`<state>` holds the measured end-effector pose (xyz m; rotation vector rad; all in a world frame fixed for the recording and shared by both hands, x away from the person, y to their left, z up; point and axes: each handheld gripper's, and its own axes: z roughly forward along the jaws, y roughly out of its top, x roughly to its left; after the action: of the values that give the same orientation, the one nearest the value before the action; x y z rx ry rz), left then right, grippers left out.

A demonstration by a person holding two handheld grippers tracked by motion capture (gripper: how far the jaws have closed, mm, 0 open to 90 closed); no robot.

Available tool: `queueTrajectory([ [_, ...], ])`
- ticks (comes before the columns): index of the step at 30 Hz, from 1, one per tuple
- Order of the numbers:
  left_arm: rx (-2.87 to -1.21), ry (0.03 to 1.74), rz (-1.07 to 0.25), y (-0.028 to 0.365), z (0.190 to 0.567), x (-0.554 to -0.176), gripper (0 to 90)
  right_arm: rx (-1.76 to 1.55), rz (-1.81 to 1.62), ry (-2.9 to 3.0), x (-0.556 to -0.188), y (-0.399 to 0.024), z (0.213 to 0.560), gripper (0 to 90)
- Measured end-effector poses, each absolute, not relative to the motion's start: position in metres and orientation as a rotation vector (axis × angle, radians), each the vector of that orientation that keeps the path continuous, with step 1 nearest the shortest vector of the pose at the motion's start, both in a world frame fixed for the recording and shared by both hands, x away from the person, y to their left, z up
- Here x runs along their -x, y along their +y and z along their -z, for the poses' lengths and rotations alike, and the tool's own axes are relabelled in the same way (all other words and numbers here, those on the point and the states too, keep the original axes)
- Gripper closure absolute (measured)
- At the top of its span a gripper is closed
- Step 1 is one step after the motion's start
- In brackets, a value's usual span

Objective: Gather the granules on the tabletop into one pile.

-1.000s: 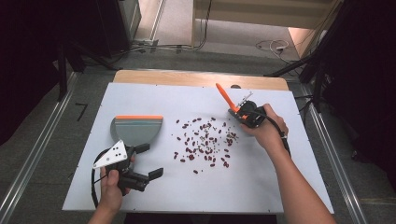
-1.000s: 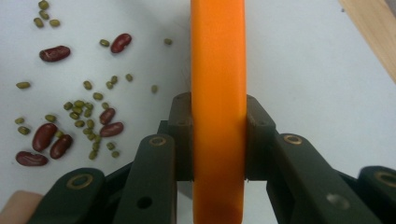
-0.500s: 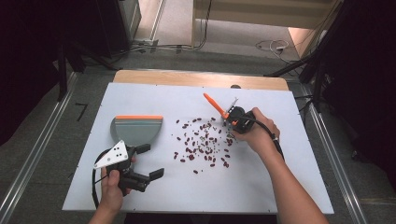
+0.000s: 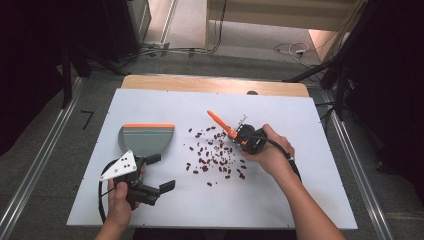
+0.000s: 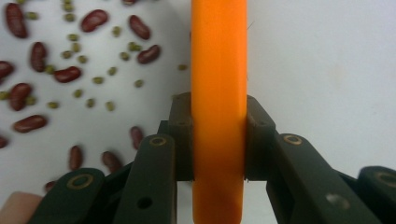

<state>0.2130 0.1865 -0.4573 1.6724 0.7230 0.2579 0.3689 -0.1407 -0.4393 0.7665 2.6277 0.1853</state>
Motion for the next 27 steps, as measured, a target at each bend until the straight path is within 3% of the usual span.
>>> queueTrajectory([
  [18, -1.675, 0.719, -0.254, 0.185, 0.458, -0.213, 1.3, -0.685, -0.209, 2.631, -0.341, -0.131, 0.44, 68.9],
  [27, -1.672, 0.724, -0.256, 0.187, 0.458, -0.214, 1.3, -0.724, -0.351, 2.583, -0.376, -0.147, 0.406, 68.8],
])
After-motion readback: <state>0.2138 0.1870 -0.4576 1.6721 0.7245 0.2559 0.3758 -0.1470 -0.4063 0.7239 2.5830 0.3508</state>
